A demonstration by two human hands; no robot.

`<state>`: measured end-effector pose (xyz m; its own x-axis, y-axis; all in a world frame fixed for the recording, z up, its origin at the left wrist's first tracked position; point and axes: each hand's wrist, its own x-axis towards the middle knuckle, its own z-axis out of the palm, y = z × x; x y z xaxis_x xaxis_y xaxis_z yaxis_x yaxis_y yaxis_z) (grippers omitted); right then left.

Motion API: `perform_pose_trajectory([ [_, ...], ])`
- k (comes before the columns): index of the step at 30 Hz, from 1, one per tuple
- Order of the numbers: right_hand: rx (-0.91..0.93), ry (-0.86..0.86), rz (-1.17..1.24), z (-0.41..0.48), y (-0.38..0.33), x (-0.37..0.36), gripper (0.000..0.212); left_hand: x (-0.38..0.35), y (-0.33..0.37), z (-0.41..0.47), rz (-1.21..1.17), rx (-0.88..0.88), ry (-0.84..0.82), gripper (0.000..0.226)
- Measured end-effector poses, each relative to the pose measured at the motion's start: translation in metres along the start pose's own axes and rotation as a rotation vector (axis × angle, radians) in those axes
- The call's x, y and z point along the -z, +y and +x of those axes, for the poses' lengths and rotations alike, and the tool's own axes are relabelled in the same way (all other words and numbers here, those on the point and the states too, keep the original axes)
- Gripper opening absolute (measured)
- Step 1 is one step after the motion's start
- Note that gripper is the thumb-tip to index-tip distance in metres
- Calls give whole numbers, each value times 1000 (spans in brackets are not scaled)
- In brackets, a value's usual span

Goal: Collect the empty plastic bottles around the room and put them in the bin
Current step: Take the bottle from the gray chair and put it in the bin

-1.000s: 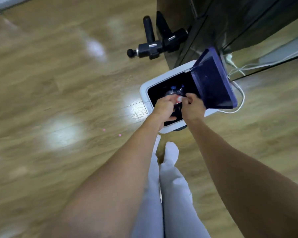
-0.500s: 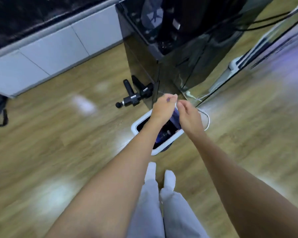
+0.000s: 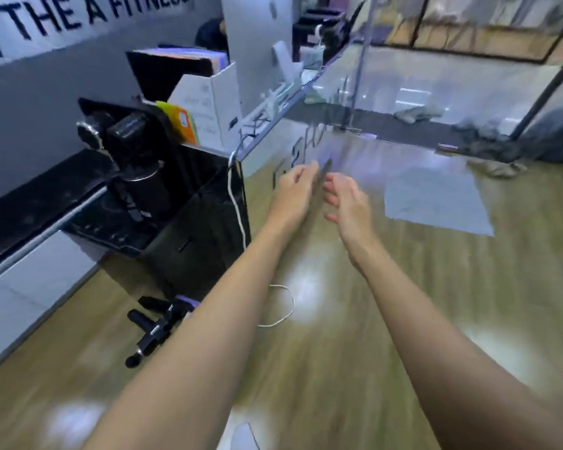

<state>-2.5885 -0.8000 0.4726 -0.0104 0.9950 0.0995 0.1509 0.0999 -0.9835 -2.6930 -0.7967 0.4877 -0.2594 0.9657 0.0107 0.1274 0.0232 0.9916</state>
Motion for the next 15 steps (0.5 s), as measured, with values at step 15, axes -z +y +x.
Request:
perform_pose_trajectory([
  [15, 58, 650, 100, -17, -23, 391, 21, -364, 136, -60, -66, -242, -565, 24],
])
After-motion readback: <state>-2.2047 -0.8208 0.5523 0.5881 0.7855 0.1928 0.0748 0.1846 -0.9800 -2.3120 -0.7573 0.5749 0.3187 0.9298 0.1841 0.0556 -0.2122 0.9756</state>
